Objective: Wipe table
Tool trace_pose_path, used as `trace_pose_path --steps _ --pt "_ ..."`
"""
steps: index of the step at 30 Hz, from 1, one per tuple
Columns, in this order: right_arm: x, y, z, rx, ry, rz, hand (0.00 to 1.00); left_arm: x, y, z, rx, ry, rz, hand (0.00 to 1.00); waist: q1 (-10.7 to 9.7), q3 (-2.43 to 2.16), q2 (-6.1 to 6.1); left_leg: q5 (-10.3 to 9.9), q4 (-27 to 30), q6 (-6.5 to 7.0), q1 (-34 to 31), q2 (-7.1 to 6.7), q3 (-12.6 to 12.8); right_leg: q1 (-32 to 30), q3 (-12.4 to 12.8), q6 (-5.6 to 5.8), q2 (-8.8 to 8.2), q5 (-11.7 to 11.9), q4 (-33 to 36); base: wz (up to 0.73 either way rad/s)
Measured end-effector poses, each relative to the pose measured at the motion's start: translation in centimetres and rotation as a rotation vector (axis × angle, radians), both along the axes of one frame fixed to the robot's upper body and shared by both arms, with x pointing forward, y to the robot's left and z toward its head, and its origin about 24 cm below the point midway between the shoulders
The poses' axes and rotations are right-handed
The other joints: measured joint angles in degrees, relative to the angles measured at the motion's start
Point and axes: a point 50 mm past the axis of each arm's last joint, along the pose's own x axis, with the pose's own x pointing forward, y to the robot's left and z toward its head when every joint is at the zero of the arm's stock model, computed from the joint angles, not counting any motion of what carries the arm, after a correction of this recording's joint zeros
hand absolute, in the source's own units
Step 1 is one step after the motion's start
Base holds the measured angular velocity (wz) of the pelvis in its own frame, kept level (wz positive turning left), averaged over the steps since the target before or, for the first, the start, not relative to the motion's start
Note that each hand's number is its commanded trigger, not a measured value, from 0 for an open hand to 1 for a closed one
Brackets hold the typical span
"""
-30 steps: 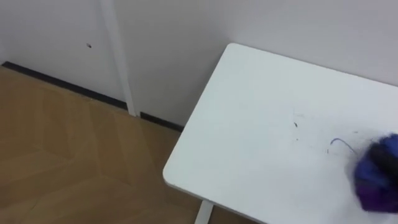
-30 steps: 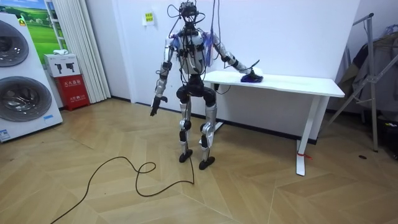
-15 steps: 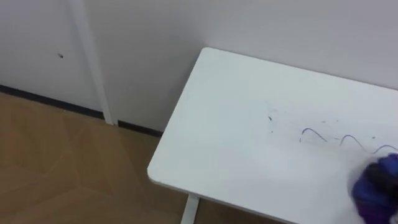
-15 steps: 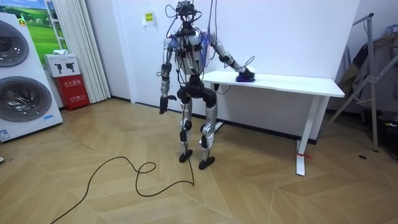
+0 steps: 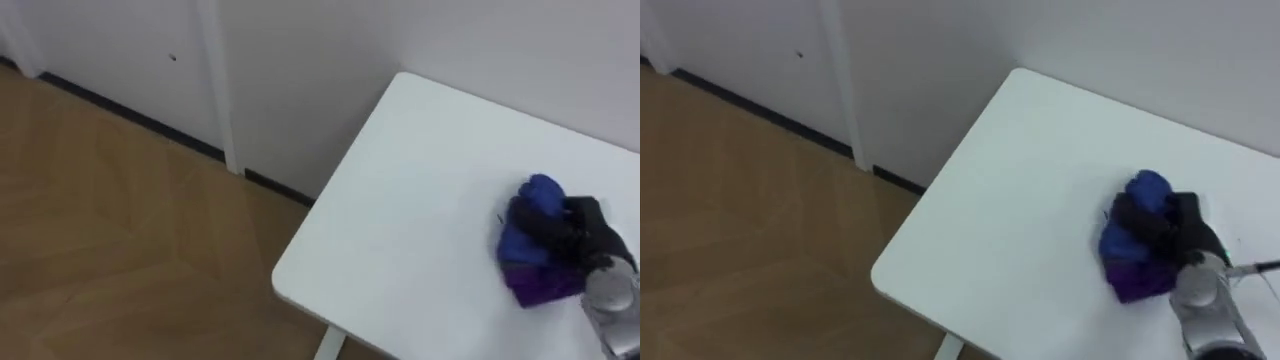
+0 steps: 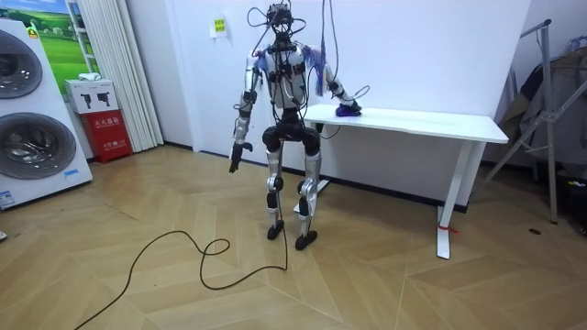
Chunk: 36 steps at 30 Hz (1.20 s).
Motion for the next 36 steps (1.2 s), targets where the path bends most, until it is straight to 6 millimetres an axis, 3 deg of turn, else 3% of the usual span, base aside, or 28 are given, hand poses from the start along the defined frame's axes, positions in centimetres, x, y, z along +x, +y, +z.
trace_pose_path --steps 3,5,9,12,13,14,15,16,17,18,20,21,23,25,26,28,30,33,36 --pt "-4.2 -3.5 0.1 -0.013 0.042 -0.162 1.0 0.4 0.5 0.2 0.019 -0.021 0.021 0.0 -1.59 -0.21 0.37 -0.6 0.62 0.68 -0.29 0.04 0.34 -0.03 -0.29 0.08 0.05 0.03 0.01 -0.11" --pt "-5.2 -4.3 0.3 -0.031 0.056 -0.208 1.0 0.7 0.7 0.3 0.038 -0.033 0.018 0.0 -1.7 -0.28 0.73 -0.9 0.75 0.67 -0.98 0.12 1.03 -0.49 -0.37 0.22 0.08 -0.04 -0.13 -0.27" --pt "-4.0 -4.1 0.8 -0.085 0.037 -0.193 1.0 3.2 0.3 0.0 0.028 -0.077 -0.024 0.0 -2.29 -0.17 1.6 -1.02 2.14 0.62 -2.54 0.35 2.14 -1.77 0.42 0.44 0.17 -0.14 -0.07 -0.26" --pt "0.4 -2.4 2.1 -0.154 0.024 -0.111 1.0 5.8 -1.3 -0.7 -0.016 -0.112 -0.096 0.0 0.12 0.07 4.2 -1.14 3.58 0.08 -4.55 1.82 5.27 -4.52 2.37 -0.5 0.82 0.58 0.78 -0.64" --pt "3.2 -0.9 2.8 -0.167 0.009 -0.046 1.0 6.2 -1.9 -1.0 -0.034 -0.106 -0.124 0.0 1.08 0.02 5.21 -0.87 3.56 -0.19 -5.16 2.34 6.26 -6.08 3.85 -1.11 1.26 1.09 1.26 -0.85" --pt "6.1 1.5 3.5 -0.161 -0.025 0.047 1.0 6.2 -2.2 -1.2 -0.048 -0.099 -0.13 0.0 2.47 0.08 5.91 -0.55 3.46 -0.4 -5.84 2.56 6.36 -7.77 4.24 -1.56 1.57 1.47 1.69 -0.85" --pt "7.5 2.7 4.1 -0.159 -0.046 0.099 1.0 6.2 -2.3 -1.2 -0.051 -0.1 -0.127 0.0 3.07 0.06 6.16 -0.38 3.47 -0.58 -6.34 2.54 6.47 -8.76 4.76 -1.74 1.67 1.48 2.02 -0.67" --pt "10.4 5.8 5.1 -0.157 -0.082 0.225 1.0 6.2 -2.3 -1.2 -0.056 -0.104 -0.111 0.0 4.01 0.29 6.35 0.08 3.39 -0.91 -7.17 2.79 6.38 -10.45 5.55 -2.07 1.9 1.11 2.21 -0.25" --pt "12.5 8.5 6.1 -0.17 -0.109 0.347 1.0 6.5 -2.3 -1.2 -0.062 -0.107 -0.11 0.0 4.63 1.01 6.52 0.84 2.84 -1.35 -7.35 3.03 6.09 -11.45 5.28 -2.42 2.16 1.08 2.21 0.0" --pt "13.7 10.0 7.0 -0.171 -0.137 0.426 1.0 6.9 -2.5 -1.2 -0.07 -0.114 -0.119 0.0 6.2 1.49 6.82 1.77 1.94 -1.43 -7.67 3.1 6.04 -12.03 4.86 -2.84 2.22 1.04 2.21 0.27" --pt "14.5 10.6 7.8 -0.178 -0.153 0.481 1.0 6.7 -2.6 -1.2 -0.075 -0.109 -0.126 0.0 7.7 1.43 6.94 3.66 -0.03 -1.68 -8.13 2.9 4.3 -12.71 3.61 -3.56 1.91 1.09 2.27 0.59" --pt "14.6 10.6 8.0 -0.175 -0.156 0.483 1.0 6.0 -2.5 -1.2 -0.073 -0.094 -0.118 0.0 8.45 1.47 6.62 4.5 -1.21 -1.94 -8.06 2.13 3.3 -12.88 2.69 -3.72 1.49 0.58 2.78 0.62" --pt "14.2 10.1 7.6 -0.168 -0.149 0.47 1.0 4.0 -2.5 -1.2 -0.075 -0.048 -0.093 0.0 8.2 1.6 5.88 4.59 -1.44 -2.02 -7.64 2.06 2.86 -12.12 1.13 -3.64 1.01 -0.28 3.07 0.4" --pt "13.1 9.1 6.7 -0.174 -0.13 0.468 1.0 2.3 -2.4 -1.1 -0.071 -0.008 -0.076 0.0 6.82 1.26 5.06 4.59 -1.4 -2.02 -7.0 1.62 2.82 -10.36 -0.57 -3.21 0.55 -1.12 2.6 0.58" --pt "11.9 8.3 5.7 -0.163 -0.115 0.453 1.0 1.8 -2.2 -1.0 -0.064 0.0 -0.066 0.0 5.06 1.19 4.11 4.59 -1.39 -2.01 -6.7 1.28 2.81 -8.96 -2.21 -2.87 0.4 -1.49 1.78 0.72" --pt "10.1 7.0 4.4 -0.137 -0.103 0.393 1.0 1.8 -1.8 -0.9 -0.053 -0.007 -0.051 0.0 4.04 1.28 2.58 4.57 -1.43 -2.0 -5.93 0.95 3.05 -7.15 -3.11 -2.53 0.35 -1.7 0.59 0.41" --pt "7.4 5.3 2.7 -0.106 -0.073 0.307 1.0 2.1 -1.5 -0.7 -0.04 -0.031 -0.038 0.0 2.14 0.59 0.68 4.29 -1.34 -1.69 -5.2 0.46 3.14 -5.58 -3.57 -2.08 0.27 -1.77 -0.46 0.18" --pt "3.5 1.5 1.7 -0.105 -0.033 0.146 1.0 3.6 -1.0 -0.5 -0.024 -0.093 -0.045 0.0 0.11 0.03 0.65 2.91 -1.0 -0.6 -4.4 0.25 3.2 -4.29 -3.89 -1.32 0.21 -1.94 -0.86 0.12" --pt "1.1 -0.8 1.5 -0.114 0.001 0.049 1.0 4.2 -0.5 -0.2 0.004 -0.115 -0.055 0.0 -0.57 -0.1 0.87 2.37 -0.98 -0.1 -3.91 0.31 4.05 -4.16 -2.71 -0.92 0.15 -1.63 -0.79 -0.21"
